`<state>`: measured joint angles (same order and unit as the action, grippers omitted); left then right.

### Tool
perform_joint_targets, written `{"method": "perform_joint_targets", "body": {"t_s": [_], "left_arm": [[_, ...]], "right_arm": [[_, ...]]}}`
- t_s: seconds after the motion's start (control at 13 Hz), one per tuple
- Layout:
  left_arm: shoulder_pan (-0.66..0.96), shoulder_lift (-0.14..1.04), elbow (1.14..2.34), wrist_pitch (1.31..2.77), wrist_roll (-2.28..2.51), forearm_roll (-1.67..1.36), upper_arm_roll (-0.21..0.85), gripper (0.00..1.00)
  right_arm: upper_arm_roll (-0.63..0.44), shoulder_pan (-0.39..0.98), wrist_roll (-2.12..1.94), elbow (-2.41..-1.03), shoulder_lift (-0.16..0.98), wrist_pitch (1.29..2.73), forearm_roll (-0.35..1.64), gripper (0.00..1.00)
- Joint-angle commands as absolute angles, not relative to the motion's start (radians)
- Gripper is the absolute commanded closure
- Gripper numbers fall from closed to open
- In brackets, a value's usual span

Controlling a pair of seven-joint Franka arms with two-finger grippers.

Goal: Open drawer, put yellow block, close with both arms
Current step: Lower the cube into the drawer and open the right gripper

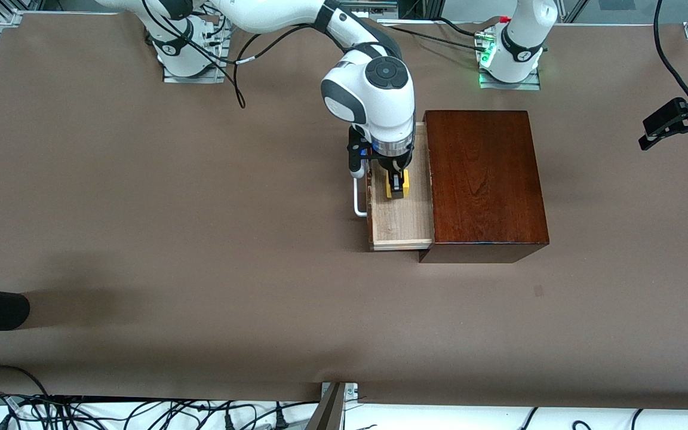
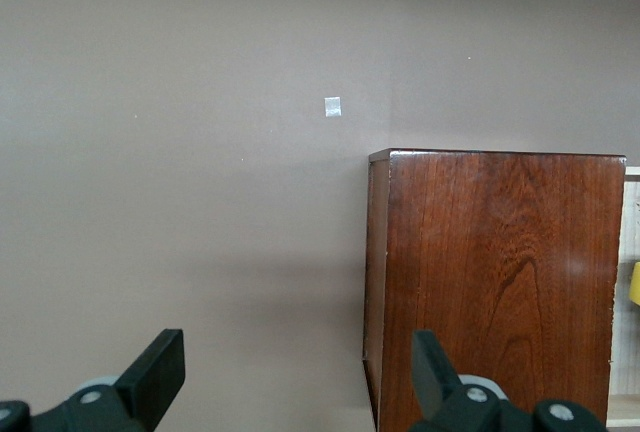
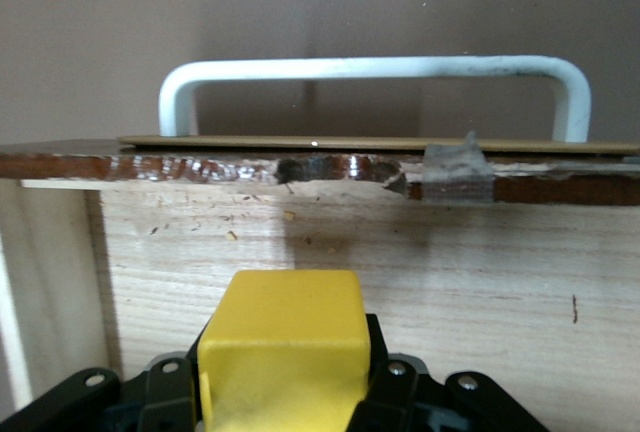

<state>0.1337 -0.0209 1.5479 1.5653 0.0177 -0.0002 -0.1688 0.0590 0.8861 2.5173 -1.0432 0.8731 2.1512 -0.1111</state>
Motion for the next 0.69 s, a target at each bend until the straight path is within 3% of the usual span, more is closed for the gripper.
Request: {"method": "perform_joint_targets", "body": {"t_s": [0.0,0.38,0.46,0.62], "left_arm": [[0.129,-0.008,1.516,1.545,0.014,0.002,-0.166,0.00],[0.130,-0.008,1.519,1.543,0.014,0.002,-0.163,0.00],[0.130,-0.008,1.519,1.543,0.014,0.002,-0.163,0.00],[0.127,-0.008,1.517,1.543,0.012,0.002,-0.164,0.00]], "right_arm": [[0.048,0.900,2.530,-1.002,0.910,2.154,-0.130,0.90],[0.049,0.910,2.523,-1.002,0.928,2.154,-0.130,0.78],[0.049,0.910,2.514,-1.002,0.928,2.154,-0.130,0.66],[0.049,0.908,2.497,-1.002,0.927,2.155,-0.130,0.00]]}}
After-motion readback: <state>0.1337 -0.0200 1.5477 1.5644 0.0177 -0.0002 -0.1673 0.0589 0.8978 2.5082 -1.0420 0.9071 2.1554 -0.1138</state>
